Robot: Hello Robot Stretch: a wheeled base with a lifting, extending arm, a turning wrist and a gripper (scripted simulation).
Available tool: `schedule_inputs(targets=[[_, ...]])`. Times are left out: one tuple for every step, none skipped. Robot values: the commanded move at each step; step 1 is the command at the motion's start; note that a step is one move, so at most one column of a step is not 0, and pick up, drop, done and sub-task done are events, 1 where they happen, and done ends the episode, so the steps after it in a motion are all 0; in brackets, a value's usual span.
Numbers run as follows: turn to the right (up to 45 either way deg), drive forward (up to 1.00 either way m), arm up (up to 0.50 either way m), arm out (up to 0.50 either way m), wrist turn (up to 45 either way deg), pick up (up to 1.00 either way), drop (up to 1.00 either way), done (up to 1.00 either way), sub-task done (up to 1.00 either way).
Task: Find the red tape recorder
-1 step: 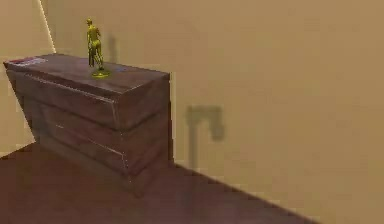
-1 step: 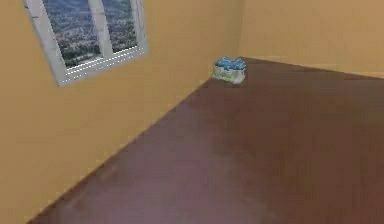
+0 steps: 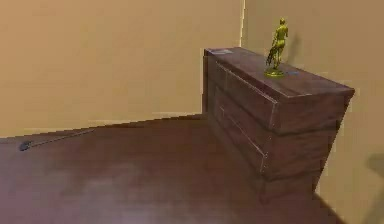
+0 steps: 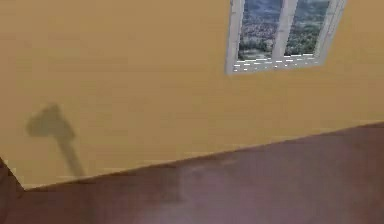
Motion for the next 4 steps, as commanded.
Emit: schedule_inputs(targets=[[-45.0,0.00,0.00,0.00,0.0,0.00,0.00,0.00,0.00],[-39.0,0.00,0.00,0.00,0.0,0.00,0.00,0.00,0.00],[0.0,1.00,0.00,0.00,0.0,0.00,0.00,0.00,0.00],[0.0,1.00,0.00,0.00,0.0,0.00,0.00,0.00,0.00]])
